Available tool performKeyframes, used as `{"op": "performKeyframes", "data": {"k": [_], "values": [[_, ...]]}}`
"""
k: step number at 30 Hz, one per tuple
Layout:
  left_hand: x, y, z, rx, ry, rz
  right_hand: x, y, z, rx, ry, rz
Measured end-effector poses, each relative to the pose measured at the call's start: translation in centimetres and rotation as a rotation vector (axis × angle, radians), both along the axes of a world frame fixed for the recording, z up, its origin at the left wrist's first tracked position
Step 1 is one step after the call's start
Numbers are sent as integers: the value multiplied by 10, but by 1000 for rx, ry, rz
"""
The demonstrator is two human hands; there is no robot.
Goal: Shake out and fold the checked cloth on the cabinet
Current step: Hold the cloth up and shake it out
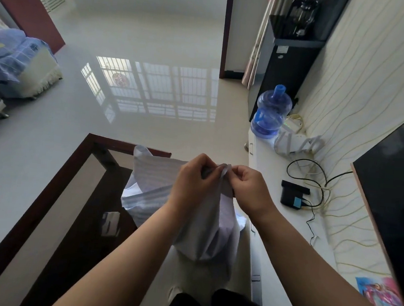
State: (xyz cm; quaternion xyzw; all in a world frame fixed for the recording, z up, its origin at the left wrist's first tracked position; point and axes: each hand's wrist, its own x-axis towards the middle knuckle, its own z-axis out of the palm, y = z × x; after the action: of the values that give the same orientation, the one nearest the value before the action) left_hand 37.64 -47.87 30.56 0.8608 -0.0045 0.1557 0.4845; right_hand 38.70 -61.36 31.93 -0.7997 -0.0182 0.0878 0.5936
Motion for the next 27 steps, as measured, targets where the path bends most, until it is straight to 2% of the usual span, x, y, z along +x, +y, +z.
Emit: {"op": "performKeyframes", "data": {"k": [7,12,16,23,25,27], "values": [[-1,-6,-4,28,-24,91,-12,12,-3,134,67,-101],[-1,-8,-5,32,-26,111,-11,22,-5,85,-21,-225],[2,4,-5,30,13,54,-4,21,-1,-12,-161,-170],[2,83,-30,355,591,-183,23,-7,30,-210,-403,20],[2,99,-33,446,529,-158,30,-12,45,-228,-418,100],[8,108,-24,599,345,-175,33,-14,57,-259,-434,230]]}}
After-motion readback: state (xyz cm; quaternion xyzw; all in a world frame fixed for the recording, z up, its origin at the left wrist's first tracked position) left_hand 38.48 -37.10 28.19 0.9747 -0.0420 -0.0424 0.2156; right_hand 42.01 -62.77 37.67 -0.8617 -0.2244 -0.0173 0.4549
